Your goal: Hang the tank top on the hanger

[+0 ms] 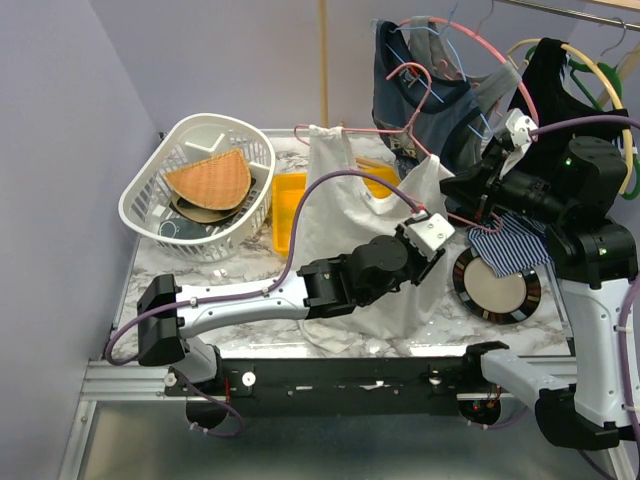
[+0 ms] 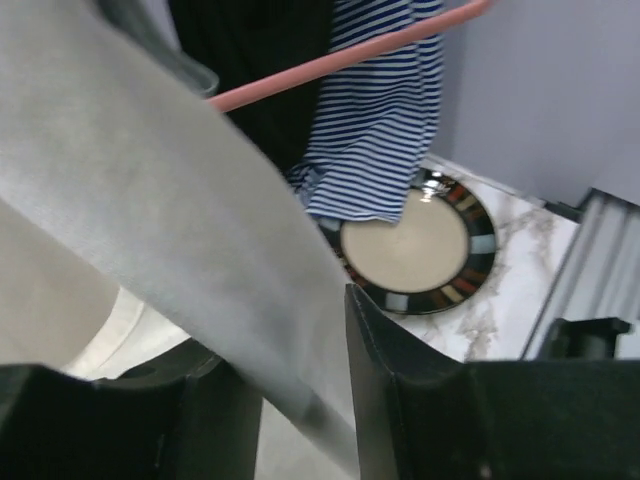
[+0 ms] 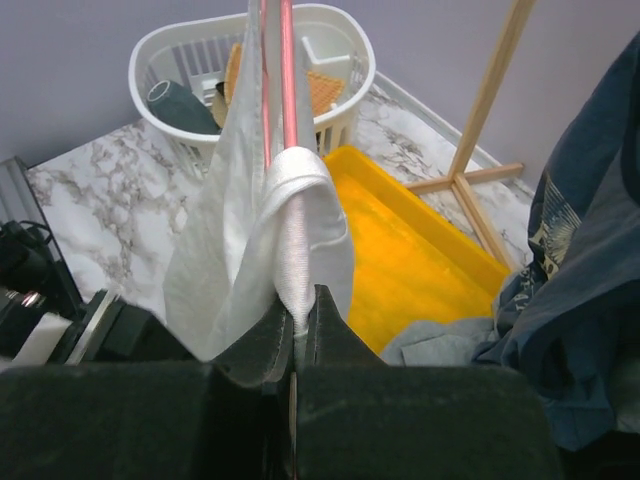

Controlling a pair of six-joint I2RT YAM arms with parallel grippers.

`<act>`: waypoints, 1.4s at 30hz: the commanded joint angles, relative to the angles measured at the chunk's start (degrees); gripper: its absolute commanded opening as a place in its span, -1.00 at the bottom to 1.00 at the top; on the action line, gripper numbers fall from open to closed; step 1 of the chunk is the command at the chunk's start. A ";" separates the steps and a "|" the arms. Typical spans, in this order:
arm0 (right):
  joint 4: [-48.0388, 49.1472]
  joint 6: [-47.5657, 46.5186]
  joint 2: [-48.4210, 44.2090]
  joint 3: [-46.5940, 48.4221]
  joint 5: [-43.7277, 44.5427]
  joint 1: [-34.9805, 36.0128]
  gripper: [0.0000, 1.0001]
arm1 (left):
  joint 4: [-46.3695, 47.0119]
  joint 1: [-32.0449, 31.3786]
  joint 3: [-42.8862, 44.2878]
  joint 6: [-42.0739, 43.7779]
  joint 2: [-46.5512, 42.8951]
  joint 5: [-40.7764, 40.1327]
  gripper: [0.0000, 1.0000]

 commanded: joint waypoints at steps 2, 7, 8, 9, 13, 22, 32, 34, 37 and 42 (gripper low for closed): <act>7.58 3.78 0.60 2.39 8.33 -1.70 -0.99 | 2.90 -0.15 2.67 6.56 -2.08 10.16 0.50; 9.69 4.22 2.89 8.55 14.23 -3.46 -0.99 | 5.37 3.70 -8.57 9.40 -16.48 1.09 0.97; 9.86 4.22 3.59 9.51 14.49 -3.64 -0.99 | 4.76 7.11 -10.15 8.35 -18.68 1.87 0.97; 9.95 4.22 3.77 10.30 14.76 -3.90 -0.99 | 2.84 8.97 -13.13 7.29 -23.05 3.01 0.97; 10.57 4.31 4.91 14.25 16.07 -5.48 -0.99 | -2.18 17.68 -21.93 2.45 -31.52 5.48 0.97; 10.75 6.77 7.72 21.56 15.47 -7.94 -0.99 | 7.98 17.71 -38.11 -7.83 -26.72 13.75 0.97; 11.18 7.47 4.92 16.38 13.53 -7.94 -0.99 | 18.27 4.16 -23.44 -1.33 6.41 -13.92 0.97; 11.01 7.30 4.21 15.76 13.53 -7.94 -0.99 | 23.02 3.28 -22.39 -1.94 11.60 -19.64 0.97; 10.92 7.38 3.86 15.24 12.91 -7.94 -0.99 | 23.30 3.19 -18.80 -5.89 17.93 -28.16 0.97; 11.01 8.09 3.95 15.06 12.21 -8.03 -0.99 | 23.21 3.27 -15.01 -9.50 24.96 -35.21 0.71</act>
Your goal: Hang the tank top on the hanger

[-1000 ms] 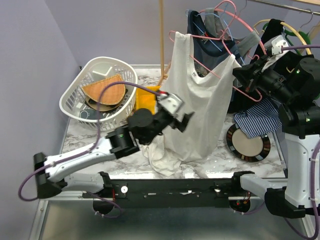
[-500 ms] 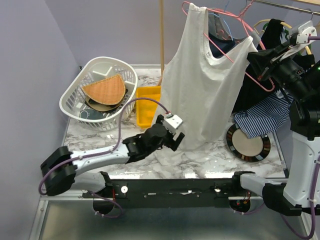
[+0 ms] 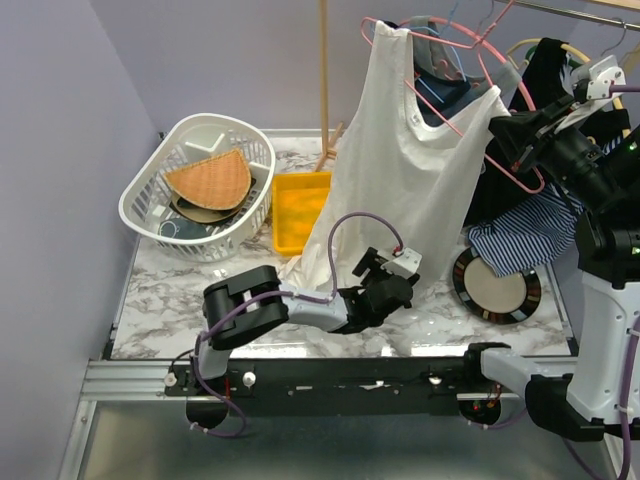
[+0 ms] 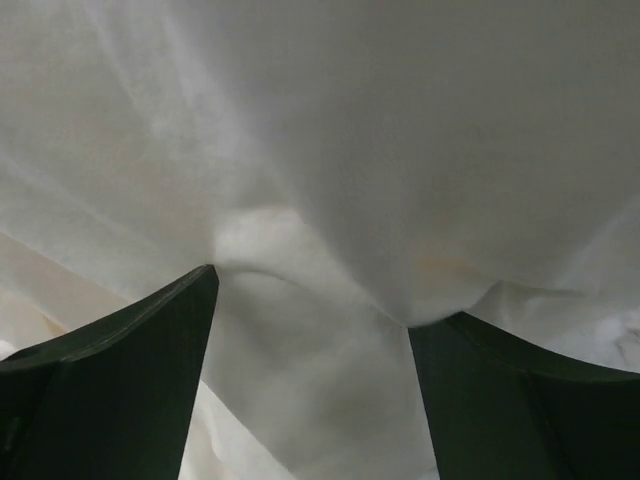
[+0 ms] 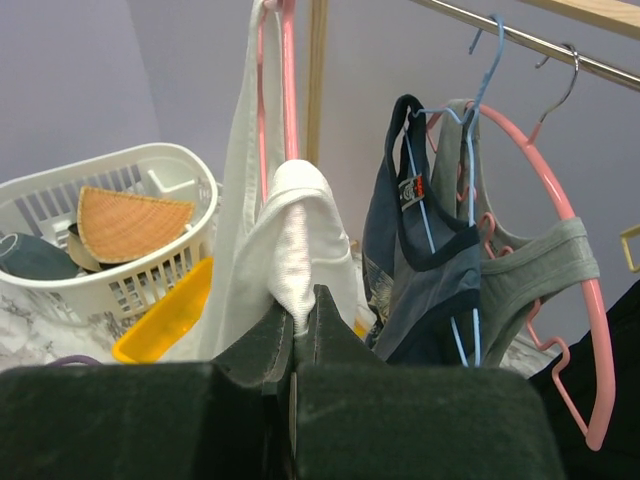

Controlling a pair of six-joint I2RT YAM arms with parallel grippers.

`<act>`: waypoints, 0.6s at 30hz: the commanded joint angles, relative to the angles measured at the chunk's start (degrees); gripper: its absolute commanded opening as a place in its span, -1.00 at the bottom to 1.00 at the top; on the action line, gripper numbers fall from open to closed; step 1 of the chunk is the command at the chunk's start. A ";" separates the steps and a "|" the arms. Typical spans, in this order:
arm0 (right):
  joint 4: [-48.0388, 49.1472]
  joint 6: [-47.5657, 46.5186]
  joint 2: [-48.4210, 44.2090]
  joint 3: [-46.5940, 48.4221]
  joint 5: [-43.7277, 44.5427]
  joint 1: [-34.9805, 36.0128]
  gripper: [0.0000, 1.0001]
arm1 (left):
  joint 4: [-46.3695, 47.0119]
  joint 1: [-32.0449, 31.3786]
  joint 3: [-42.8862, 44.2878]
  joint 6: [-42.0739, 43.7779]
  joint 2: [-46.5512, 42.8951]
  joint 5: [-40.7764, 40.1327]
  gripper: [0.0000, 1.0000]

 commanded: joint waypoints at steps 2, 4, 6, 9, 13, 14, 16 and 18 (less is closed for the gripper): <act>3.82 1.49 -1.04 -0.42 -1.65 -0.36 -0.99 | 4.28 0.26 4.00 -4.32 4.74 -13.81 0.30; 3.82 1.40 -1.13 -0.86 -1.47 -0.45 -0.99 | 4.55 0.26 3.04 -5.29 3.43 -12.42 -0.12; 3.82 1.14 -1.39 -1.29 -1.39 -0.36 -0.99 | 5.51 0.26 1.54 -5.47 0.46 -9.26 -0.45; 3.99 1.14 -1.48 -2.00 -1.73 -0.36 -0.99 | 4.55 0.35 -0.48 -4.24 -3.50 -5.04 -1.00; 4.08 0.87 -1.57 -2.61 -1.91 -0.36 -0.99 | 3.93 1.22 -2.67 -2.22 -10.10 -1.69 -1.00; 4.08 0.70 -1.57 -2.79 -1.91 -0.36 -0.99 | 4.19 1.66 -3.12 -1.00 -11.50 -0.90 -1.00; 4.17 0.52 -1.57 -2.79 -2.26 -0.36 -0.99 | 4.20 4.20 -3.30 -0.20 -15.81 2.25 -1.00; 4.08 0.43 -1.57 -2.79 -2.35 -0.36 -0.99 | 2.97 6.92 -2.60 0.16 -19.67 4.89 -1.00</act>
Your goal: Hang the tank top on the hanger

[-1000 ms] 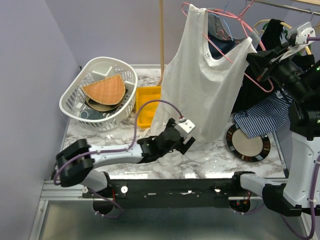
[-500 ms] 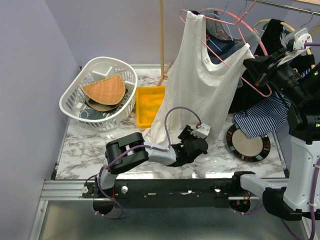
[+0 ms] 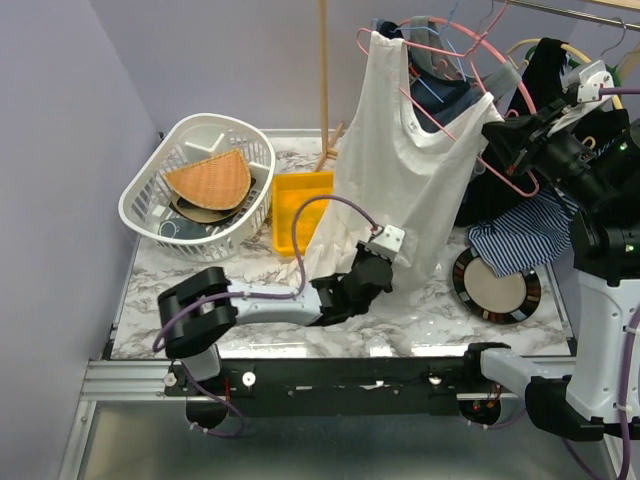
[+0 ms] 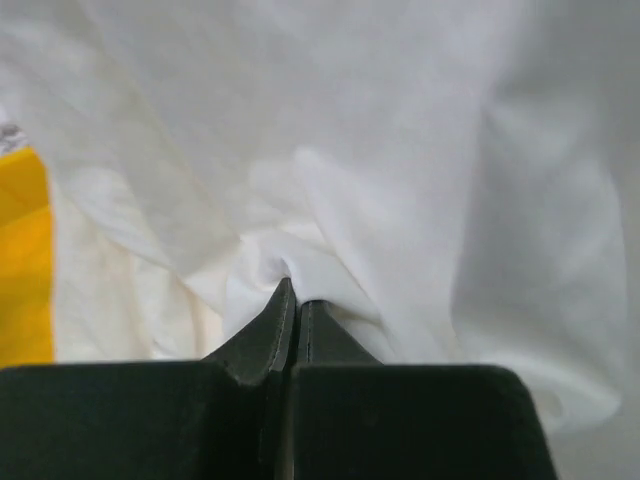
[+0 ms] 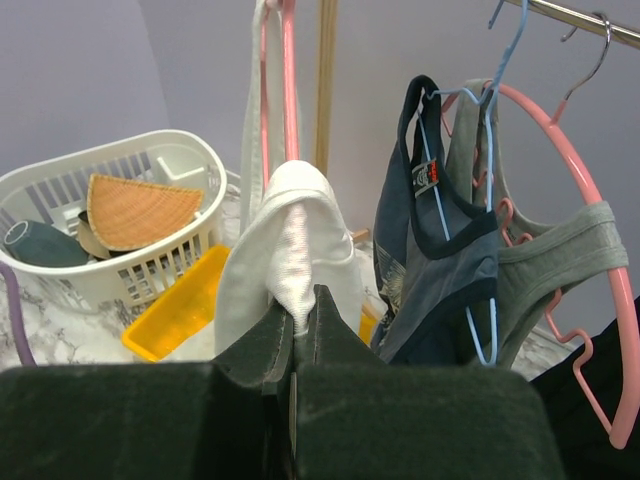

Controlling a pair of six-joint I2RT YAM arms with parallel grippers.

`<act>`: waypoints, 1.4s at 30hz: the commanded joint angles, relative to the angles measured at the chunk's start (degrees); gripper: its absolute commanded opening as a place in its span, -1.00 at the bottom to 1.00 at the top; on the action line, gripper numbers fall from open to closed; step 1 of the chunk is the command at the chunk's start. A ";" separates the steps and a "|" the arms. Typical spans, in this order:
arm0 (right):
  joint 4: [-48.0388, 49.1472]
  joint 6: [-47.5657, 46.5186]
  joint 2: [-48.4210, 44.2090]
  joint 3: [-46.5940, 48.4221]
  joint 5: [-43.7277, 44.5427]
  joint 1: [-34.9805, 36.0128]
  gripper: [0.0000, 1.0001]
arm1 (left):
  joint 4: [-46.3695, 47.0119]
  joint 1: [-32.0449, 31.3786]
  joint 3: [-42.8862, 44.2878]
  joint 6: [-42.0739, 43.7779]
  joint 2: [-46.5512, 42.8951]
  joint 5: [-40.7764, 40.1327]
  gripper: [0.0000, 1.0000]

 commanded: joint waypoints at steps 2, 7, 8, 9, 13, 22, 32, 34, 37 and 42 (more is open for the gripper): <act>3.73 -0.25 -0.82 -0.01 -1.19 -0.45 -0.99 | 0.19 10.12 2.81 1.38 -10.93 11.45 -1.00; 3.91 -1.47 0.84 1.83 -1.11 -0.36 -0.99 | -5.43 19.26 16.21 1.72 -12.96 19.55 -1.00; 4.00 -1.74 1.89 2.35 -1.02 -0.36 -0.99 | -6.05 21.19 18.79 2.17 -12.70 20.43 -1.00; 4.17 -1.83 2.51 2.88 -0.84 -0.36 -0.99 | -6.67 21.90 21.25 2.61 -11.74 20.78 -1.00; 4.96 -1.92 6.38 9.45 -0.31 -0.36 -0.99 | -6.94 25.07 35.38 3.57 -8.13 21.67 -1.00; 7.24 -0.42 15.43 17.13 -2.77 -0.45 -0.99 | -9.92 33.06 58.17 0.95 6.81 21.04 -1.00; 14.98 -1.30 15.26 1.31 -5.67 -1.24 -0.99 | -7.64 37.37 61.43 -3.80 17.00 22.37 -1.00; 15.77 -1.91 16.22 -0.01 -5.33 -0.80 -0.99 | -7.99 38.96 64.14 -4.86 20.25 22.89 -1.00; 15.86 -3.14 17.98 -1.07 -3.84 1.39 -0.99 | -10.54 41.15 69.59 -7.23 24.91 23.16 -1.00; 16.74 -4.55 19.92 -1.25 0.82 4.21 -0.99 | -13.34 43.79 74.97 -13.46 30.79 25.35 -1.00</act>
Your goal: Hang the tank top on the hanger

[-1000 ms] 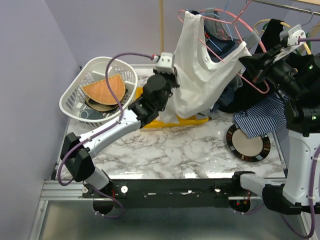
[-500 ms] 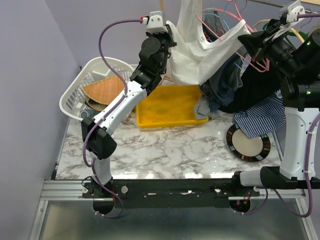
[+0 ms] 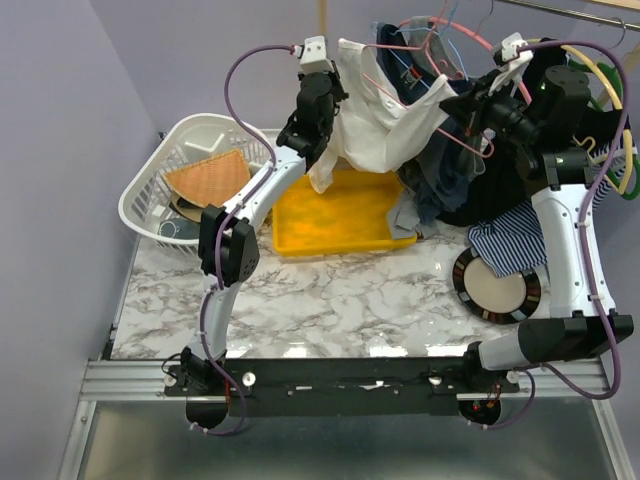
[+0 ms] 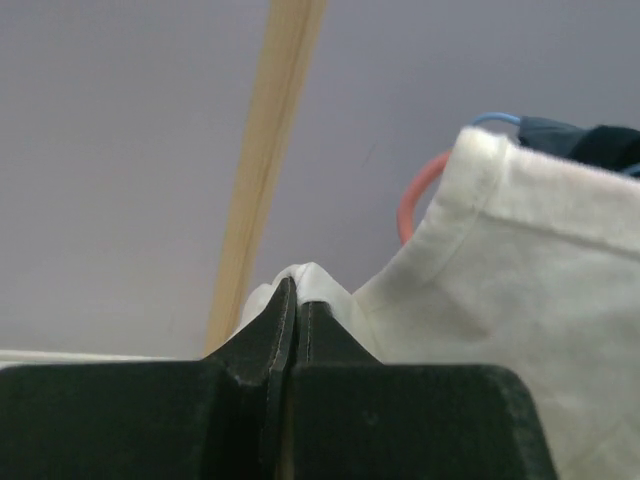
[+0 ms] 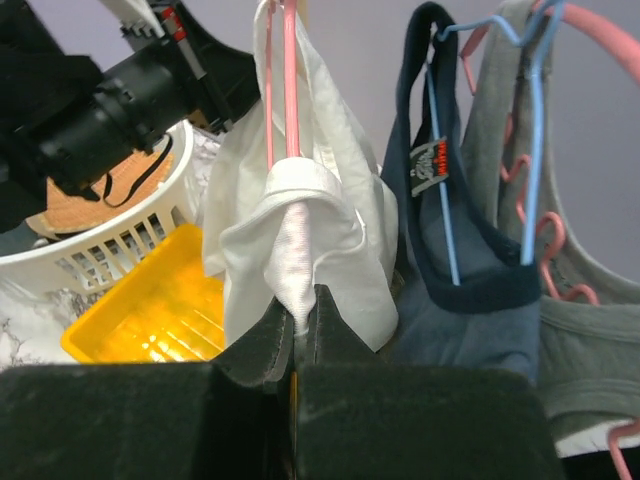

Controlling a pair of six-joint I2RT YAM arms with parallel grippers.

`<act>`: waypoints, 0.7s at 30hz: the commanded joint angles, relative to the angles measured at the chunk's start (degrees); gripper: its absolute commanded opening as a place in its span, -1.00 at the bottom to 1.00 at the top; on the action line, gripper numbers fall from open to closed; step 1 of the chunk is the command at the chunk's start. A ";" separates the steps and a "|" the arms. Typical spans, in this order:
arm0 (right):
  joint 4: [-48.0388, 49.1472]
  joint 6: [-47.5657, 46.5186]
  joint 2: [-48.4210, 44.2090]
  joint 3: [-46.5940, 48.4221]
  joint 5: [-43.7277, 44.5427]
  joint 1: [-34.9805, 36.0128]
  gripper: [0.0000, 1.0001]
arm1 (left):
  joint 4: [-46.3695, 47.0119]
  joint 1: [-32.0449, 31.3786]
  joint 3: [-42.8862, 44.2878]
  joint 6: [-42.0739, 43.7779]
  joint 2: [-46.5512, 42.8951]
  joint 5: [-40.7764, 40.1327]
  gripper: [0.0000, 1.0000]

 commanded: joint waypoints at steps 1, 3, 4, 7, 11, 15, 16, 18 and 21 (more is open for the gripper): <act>4.76 -1.67 1.71 0.55 4.54 3.01 -0.99 | -0.89 3.05 6.67 -7.33 3.75 3.49 -1.00; 4.76 -1.23 2.68 1.42 5.16 3.27 -0.99 | -1.60 3.58 6.59 -7.95 5.24 3.86 -1.00; 4.42 -0.62 3.29 1.69 5.60 3.54 -0.99 | -1.77 3.76 5.89 -8.65 5.60 3.94 -1.00; 4.59 0.35 4.97 1.69 8.41 5.38 -0.99 | -1.95 5.07 3.52 -12.50 6.65 4.91 -1.00; 6.96 1.76 6.55 1.16 16.82 8.28 -0.99 | -3.97 7.18 3.16 -16.55 8.85 7.98 -0.71; 6.88 3.25 9.80 4.23 22.82 10.74 -0.99 | -4.86 8.68 0.97 -18.76 9.64 14.47 -0.12; 6.61 3.78 11.37 5.20 24.05 11.09 -0.99 | -4.85 9.20 -0.69 -18.93 9.47 15.36 0.00; 6.26 4.48 12.96 8.01 27.13 12.15 -0.99 | -4.07 9.64 -2.72 -18.76 8.68 17.90 0.24; 4.68 5.54 16.30 12.74 29.42 12.68 -0.99 | -1.26 10.87 -8.07 -18.85 6.22 22.39 0.41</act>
